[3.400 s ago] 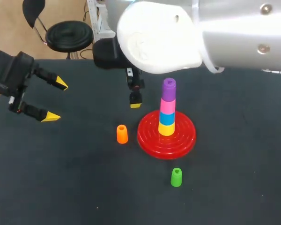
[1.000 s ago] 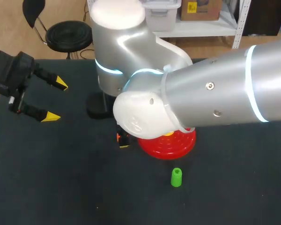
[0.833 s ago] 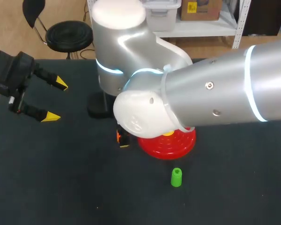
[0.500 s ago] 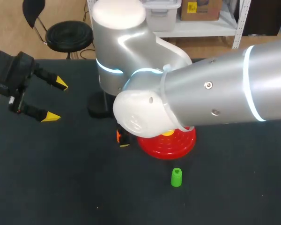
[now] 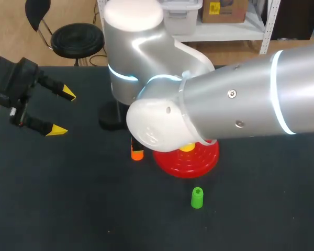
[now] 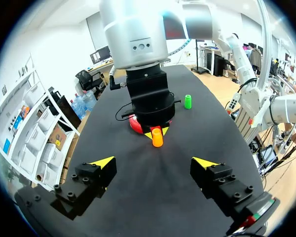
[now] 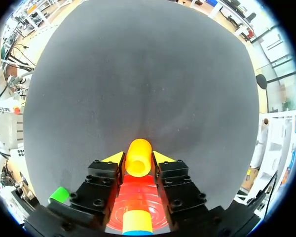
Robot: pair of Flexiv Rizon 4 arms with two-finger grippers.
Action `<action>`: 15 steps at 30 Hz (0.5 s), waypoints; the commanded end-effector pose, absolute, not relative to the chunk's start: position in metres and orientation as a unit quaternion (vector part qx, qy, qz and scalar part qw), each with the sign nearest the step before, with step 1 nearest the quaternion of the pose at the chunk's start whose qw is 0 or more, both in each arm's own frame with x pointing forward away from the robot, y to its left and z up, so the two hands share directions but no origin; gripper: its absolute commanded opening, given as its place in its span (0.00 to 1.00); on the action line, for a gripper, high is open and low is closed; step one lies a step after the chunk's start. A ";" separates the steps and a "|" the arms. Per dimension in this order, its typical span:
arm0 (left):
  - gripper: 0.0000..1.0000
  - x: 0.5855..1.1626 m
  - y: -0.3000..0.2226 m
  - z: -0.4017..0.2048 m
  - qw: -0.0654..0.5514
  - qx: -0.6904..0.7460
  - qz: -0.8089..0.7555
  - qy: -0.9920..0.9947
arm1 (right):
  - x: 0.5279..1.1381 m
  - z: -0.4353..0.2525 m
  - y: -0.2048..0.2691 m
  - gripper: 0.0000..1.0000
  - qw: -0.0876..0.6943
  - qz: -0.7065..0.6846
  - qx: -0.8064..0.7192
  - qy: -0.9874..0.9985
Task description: Pick up and stack the cylinders on the red base in this order: pink,purple,orange,green
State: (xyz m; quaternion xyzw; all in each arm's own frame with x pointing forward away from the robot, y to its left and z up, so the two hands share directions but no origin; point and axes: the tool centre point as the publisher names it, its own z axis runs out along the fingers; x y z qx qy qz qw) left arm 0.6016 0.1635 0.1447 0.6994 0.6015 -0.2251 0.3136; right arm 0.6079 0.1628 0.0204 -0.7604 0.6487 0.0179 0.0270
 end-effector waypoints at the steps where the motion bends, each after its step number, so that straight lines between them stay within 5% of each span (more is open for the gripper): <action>1: 1.00 0.601 0.165 0.144 0.316 0.700 -0.225 0.600 | 0.606 0.021 0.160 0.00 0.029 0.019 -0.760 0.649; 15: 1.00 0.601 0.165 0.144 0.316 0.700 -0.225 0.600 | 0.606 0.039 0.155 0.00 0.028 0.008 -0.763 0.646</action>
